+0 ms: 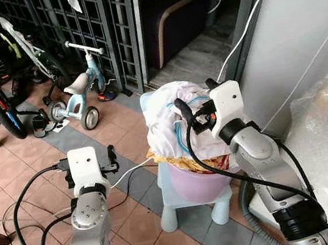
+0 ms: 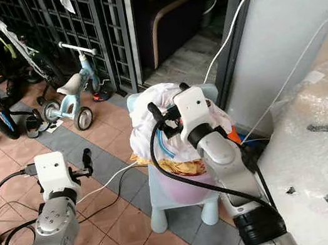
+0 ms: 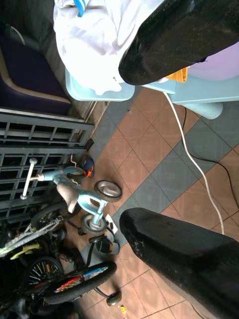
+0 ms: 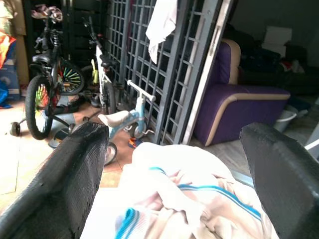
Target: Clothes washing
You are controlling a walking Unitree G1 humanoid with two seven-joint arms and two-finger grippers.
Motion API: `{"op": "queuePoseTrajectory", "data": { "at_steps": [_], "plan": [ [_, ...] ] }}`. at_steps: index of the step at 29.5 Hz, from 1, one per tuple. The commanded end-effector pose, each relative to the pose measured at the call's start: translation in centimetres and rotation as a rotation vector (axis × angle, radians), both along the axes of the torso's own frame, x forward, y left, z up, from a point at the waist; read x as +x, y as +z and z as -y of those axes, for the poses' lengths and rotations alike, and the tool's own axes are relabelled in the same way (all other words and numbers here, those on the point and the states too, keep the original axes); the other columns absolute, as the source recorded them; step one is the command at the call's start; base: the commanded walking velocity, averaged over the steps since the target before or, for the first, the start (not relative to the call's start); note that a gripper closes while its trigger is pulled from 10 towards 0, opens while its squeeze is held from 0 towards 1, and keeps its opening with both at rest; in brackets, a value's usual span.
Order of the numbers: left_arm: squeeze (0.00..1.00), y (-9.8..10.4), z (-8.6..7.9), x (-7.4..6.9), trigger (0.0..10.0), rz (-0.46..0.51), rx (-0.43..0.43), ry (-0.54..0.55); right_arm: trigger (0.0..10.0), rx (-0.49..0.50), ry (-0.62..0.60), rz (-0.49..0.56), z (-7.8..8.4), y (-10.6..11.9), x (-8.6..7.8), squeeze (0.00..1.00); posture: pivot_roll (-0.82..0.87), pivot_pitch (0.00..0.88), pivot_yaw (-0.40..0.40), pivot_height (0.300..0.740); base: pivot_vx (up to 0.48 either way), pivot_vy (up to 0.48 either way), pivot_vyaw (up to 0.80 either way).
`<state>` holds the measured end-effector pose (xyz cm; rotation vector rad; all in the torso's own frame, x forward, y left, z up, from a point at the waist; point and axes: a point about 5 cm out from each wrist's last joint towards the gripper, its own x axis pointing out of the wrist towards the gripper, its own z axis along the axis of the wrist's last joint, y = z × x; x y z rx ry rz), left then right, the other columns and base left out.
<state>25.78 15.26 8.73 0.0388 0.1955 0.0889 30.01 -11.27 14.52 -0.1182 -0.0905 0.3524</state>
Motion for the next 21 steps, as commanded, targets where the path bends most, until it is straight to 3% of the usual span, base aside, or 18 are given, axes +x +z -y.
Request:
{"op": "queuePoseTrajectory", "data": {
  "at_steps": [1, 16, 21],
  "plan": [
    [0.00, 0.6, 0.4, 0.3, 10.0, 0.026, -0.004, -0.023, 10.0, -0.006, -0.026, -0.008, 0.4, 0.0, 0.2, 0.00, 0.01, 0.000, -0.014, 0.740, 0.461, 0.000, 0.00],
    [0.00, 0.3, 0.4, 0.2, 10.0, 0.007, -0.004, -0.029, 10.0, -0.057, -0.052, -0.071, 0.3, -1.0, 0.7, 0.00, 0.01, 0.000, -0.014, 0.740, 0.478, 0.000, 0.00],
    [0.00, 0.1, 0.4, 0.1, 10.0, -0.004, 0.003, -0.024, 10.0, -0.137, -0.016, -0.209, 0.2, -3.3, 0.4, 0.00, 0.01, 0.000, -0.016, 0.740, 0.096, 0.000, 0.00]
  ]
}}
